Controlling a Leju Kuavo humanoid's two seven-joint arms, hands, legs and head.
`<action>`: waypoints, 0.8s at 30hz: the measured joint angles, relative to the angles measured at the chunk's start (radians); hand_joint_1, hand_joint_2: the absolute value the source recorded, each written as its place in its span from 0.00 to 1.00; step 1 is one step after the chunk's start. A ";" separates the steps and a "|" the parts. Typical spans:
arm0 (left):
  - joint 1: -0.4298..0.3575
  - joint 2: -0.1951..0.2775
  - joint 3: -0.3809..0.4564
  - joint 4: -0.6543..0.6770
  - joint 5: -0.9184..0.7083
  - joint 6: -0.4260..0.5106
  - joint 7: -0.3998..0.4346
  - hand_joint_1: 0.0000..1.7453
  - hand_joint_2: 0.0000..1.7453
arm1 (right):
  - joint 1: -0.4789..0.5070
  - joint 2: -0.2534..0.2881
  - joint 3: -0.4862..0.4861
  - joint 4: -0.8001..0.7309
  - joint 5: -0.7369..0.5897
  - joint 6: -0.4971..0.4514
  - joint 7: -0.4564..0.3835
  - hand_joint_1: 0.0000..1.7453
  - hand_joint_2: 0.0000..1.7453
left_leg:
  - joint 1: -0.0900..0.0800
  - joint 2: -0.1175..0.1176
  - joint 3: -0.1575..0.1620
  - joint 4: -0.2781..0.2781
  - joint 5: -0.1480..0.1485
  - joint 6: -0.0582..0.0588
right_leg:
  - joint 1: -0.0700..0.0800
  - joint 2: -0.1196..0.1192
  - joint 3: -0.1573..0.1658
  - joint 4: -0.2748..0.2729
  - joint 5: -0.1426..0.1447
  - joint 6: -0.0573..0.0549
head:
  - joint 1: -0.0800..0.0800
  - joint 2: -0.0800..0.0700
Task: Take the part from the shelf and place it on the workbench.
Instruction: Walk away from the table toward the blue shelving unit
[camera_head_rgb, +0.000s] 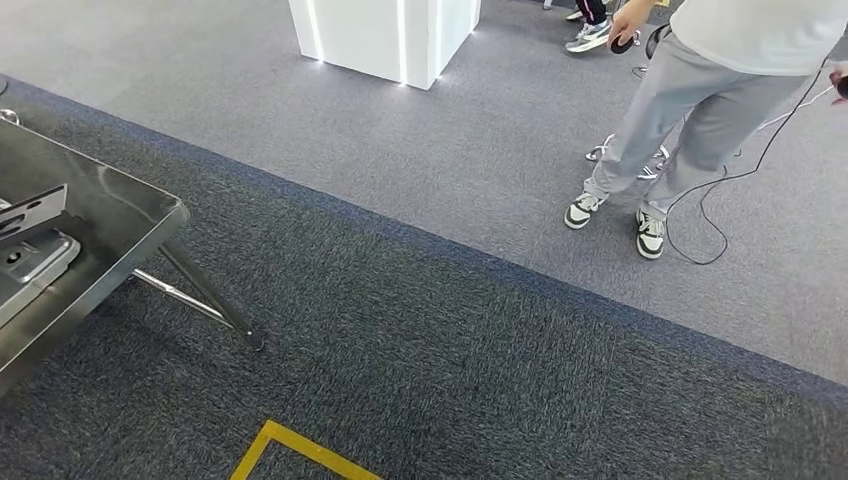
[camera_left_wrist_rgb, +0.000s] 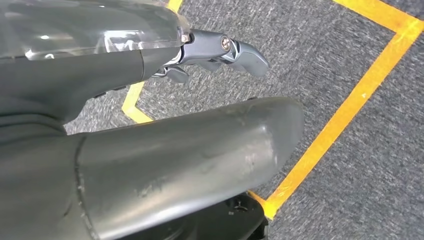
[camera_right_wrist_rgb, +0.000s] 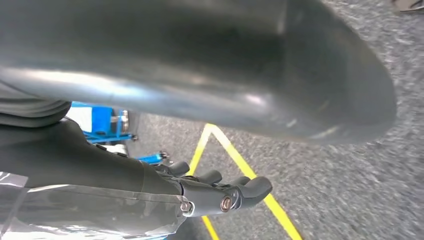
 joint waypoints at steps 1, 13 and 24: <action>0.000 0.000 0.000 0.000 -0.001 0.000 0.000 0.00 0.00 | 0.000 0.000 0.000 0.000 0.000 0.000 -0.001 0.00 0.00 | 0.001 0.004 0.000 0.000 0.000 -0.005 | 0.001 0.006 -0.002 0.000 0.003 -0.005 | -0.001 0.000; 0.001 0.006 0.000 0.000 -0.001 -0.005 -0.001 0.00 0.00 | 0.000 0.003 0.000 0.000 0.004 0.000 -0.001 0.00 0.00 | 0.007 -0.058 0.007 0.058 -0.043 -0.011 | 0.003 0.056 -0.029 0.008 0.027 -0.029 | -0.010 0.000; 0.002 0.008 0.002 0.000 -0.003 -0.005 -0.005 0.00 0.00 | 0.001 0.004 0.000 0.001 0.009 0.005 -0.004 0.00 0.00 | 0.002 -0.018 -0.016 -0.014 0.026 0.027 | -0.010 0.036 -0.128 0.275 -0.138 0.022 | -0.001 0.000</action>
